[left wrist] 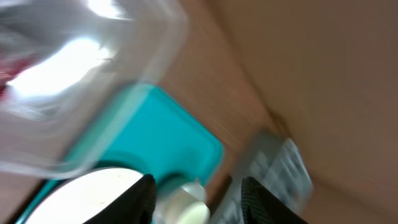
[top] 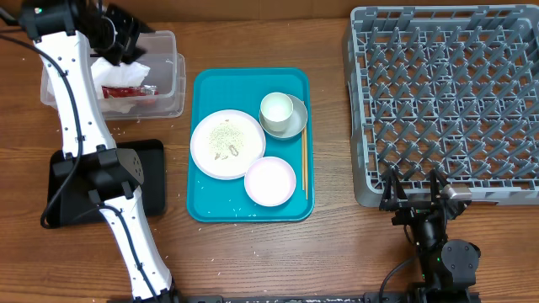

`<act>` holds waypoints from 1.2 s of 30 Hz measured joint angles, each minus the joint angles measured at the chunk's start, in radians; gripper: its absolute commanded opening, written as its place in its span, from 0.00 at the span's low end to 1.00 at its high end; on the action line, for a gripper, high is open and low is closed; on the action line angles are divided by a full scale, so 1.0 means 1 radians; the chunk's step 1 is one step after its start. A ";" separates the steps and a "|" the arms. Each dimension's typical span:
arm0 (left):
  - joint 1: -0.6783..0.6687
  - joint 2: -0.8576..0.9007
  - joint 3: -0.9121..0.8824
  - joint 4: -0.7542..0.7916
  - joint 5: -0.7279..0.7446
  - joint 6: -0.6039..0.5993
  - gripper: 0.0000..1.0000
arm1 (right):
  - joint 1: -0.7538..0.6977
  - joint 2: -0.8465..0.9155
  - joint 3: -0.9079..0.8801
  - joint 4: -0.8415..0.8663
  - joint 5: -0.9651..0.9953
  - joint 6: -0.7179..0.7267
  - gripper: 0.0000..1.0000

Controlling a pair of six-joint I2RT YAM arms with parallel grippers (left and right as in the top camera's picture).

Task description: Sort waste into correct bins and load items into the dishwasher

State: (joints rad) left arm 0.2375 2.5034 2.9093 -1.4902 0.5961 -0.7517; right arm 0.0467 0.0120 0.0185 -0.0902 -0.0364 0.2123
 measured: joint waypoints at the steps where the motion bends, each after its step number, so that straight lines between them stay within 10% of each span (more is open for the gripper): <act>1: 0.000 0.001 0.016 0.007 0.054 0.031 0.49 | 0.000 0.000 0.000 0.000 0.000 0.000 1.00; 11: -0.190 -0.009 0.216 -0.174 0.277 0.393 0.66 | 0.000 0.000 0.000 0.000 0.000 0.000 1.00; 22: -0.505 -0.010 0.218 -0.198 -0.160 0.441 0.72 | 0.000 0.000 0.000 0.000 0.000 0.000 1.00; 36: -0.291 -0.349 0.220 -0.197 -0.538 0.379 0.98 | 0.000 0.000 0.000 0.000 0.000 0.000 1.00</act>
State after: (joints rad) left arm -0.0540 2.1540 3.1298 -1.6871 0.0578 -0.3725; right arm 0.0467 0.0120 0.0185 -0.0898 -0.0364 0.2123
